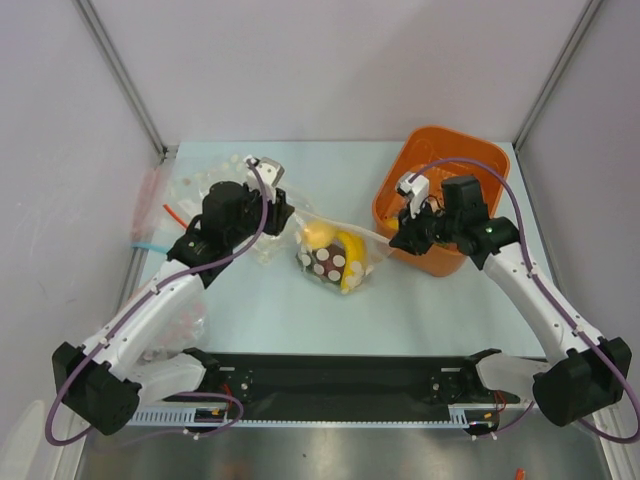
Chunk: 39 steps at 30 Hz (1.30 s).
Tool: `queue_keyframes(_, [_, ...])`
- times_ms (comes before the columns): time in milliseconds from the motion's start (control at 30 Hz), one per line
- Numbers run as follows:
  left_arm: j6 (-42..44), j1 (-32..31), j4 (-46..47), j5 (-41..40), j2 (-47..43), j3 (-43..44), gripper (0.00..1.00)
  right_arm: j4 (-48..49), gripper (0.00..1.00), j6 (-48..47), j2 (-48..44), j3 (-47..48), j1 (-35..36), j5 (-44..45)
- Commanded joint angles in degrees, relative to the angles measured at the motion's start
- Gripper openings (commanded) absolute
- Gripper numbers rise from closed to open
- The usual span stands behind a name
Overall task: Place the food in the zip-top bag and seal the zipper
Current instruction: Place the zipper food storage bag at the center of the board, then reset both arms
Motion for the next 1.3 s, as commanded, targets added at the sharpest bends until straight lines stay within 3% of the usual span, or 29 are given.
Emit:
queue_keyframes(0, [-4.03, 0.45, 2.76, 1.31, -0.38, 4.26, 0.48, 5.79, 0.25, 7.30, -3.03, 2.11, -0.23, 7.52])
queue_keyframes(33, [-4.29, 0.45, 2.59, 1.31, -0.47, 4.44, 0.57, 7.65, 0.51, 10.27, -3.38, 2.02, -0.15, 13.62])
queue_keyframes(67, [-4.55, 0.54, 2.15, 1.13, -0.81, 5.05, 0.75, 9.32, 0.98, 18.83, -3.82, 1.76, -0.23, 18.81])
queue_keyframes(133, [-5.95, 0.54, 0.92, 0.34, -1.34, 5.67, 0.80, 11.62, 1.00, 26.80, -4.44, 1.93, -0.58, 29.79])
queue_keyframes(233, [-8.85, 0.63, -0.31, -2.73, -2.75, 6.38, 0.87, 6.45, 1.00, 32.87, -2.61, 5.87, -1.11, 32.56])
queue_keyframes(300, [-13.50, 0.71, -2.23, -8.40, -3.80, 6.90, 1.00, 1.54, 1.00, 35.87, -1.20, 10.16, -1.38, 35.21])
queue_keyframes(400, [-20.10, 1.24, -7.14, -14.05, -4.33, 8.57, 1.00, -1.21, 1.00, 36.31, -0.92, 12.91, -1.38, 34.07])
queue_keyframes(500, [-29.58, 2.99, -13.64, -19.95, -5.12, 10.07, 1.00, 2.11, 0.99, 41.32, -4.96, 10.90, -1.55, 38.11])
queue_keyframes(767, [-44.54, 6.16, -20.79, -8.91, -6.35, 7.54, 1.00, 3.01, 1.00, 49.93, -13.84, 3.08, -1.38, 48.75])
queue_keyframes(1067, [-45.78, 6.16, -20.35, -4.41, -12.15, -1.00, 1.00, -1.38, 1.00, 53.10, -20.79, -3.08, -1.38, 52.26])
queue_keyframes(1267, [-44.64, 6.16, -18.70, -7.92, -25.05, -12.22, 1.00, -3.41, 1.00, 56.09, -26.57, -9.22, -1.47, 53.06])
